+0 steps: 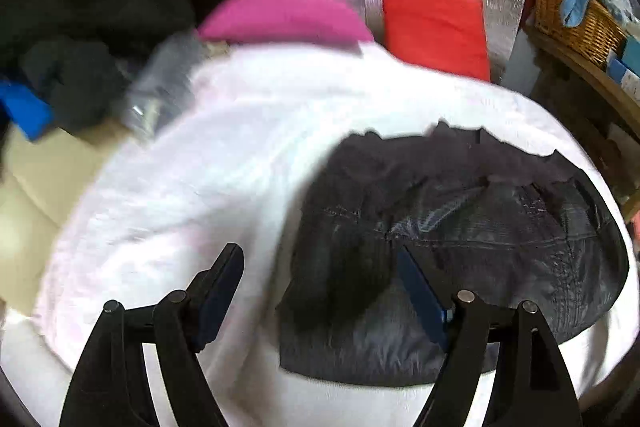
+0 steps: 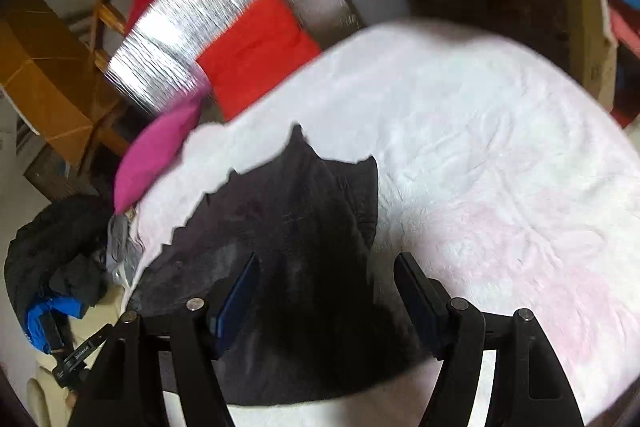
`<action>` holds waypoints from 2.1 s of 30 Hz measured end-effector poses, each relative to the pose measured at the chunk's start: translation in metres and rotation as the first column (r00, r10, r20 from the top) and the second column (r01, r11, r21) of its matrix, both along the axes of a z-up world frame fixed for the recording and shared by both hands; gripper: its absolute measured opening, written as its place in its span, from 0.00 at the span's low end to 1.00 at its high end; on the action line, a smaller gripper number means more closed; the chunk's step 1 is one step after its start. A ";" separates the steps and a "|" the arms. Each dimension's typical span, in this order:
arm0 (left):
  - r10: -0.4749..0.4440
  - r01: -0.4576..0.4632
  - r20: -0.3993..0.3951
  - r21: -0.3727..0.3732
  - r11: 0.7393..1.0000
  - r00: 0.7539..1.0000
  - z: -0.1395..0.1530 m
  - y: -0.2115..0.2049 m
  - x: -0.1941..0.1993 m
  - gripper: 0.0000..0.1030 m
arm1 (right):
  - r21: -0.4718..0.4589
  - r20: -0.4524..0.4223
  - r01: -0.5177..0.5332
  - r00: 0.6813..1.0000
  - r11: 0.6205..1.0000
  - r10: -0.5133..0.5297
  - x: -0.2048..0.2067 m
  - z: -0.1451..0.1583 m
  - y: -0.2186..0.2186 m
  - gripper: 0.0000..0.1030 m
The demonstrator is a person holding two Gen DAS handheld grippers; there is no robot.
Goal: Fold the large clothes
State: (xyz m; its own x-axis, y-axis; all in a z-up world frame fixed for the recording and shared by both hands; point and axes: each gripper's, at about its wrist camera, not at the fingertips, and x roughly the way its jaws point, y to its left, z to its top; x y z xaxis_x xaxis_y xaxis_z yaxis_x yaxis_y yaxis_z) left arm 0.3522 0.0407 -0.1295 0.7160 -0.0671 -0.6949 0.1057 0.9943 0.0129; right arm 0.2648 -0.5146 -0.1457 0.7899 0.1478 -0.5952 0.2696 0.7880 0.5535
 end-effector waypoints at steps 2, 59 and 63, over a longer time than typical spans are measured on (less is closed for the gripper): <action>0.000 -0.001 0.049 0.019 1.000 0.999 0.011 0.000 -0.024 0.81 | -0.010 0.040 -0.007 0.999 1.000 0.007 -0.013 0.009 0.012 0.71; 0.047 -0.081 0.465 0.054 0.995 0.884 0.163 -0.030 -0.309 1.00 | -0.472 0.256 0.052 0.963 0.880 0.081 -0.258 0.174 0.239 0.82; 0.050 -0.084 0.472 0.053 0.995 0.880 0.164 -0.029 -0.310 1.00 | -0.464 0.260 0.055 0.963 0.884 0.077 -0.258 0.173 0.239 0.82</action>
State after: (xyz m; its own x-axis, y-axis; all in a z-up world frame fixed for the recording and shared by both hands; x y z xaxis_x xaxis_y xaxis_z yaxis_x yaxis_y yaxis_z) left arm 0.0419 0.0117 0.0341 0.9603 0.0285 -0.2774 0.0033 0.9935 0.1134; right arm 0.0070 -0.2751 0.0275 0.9265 -0.0825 -0.3672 0.1554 0.9725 0.1736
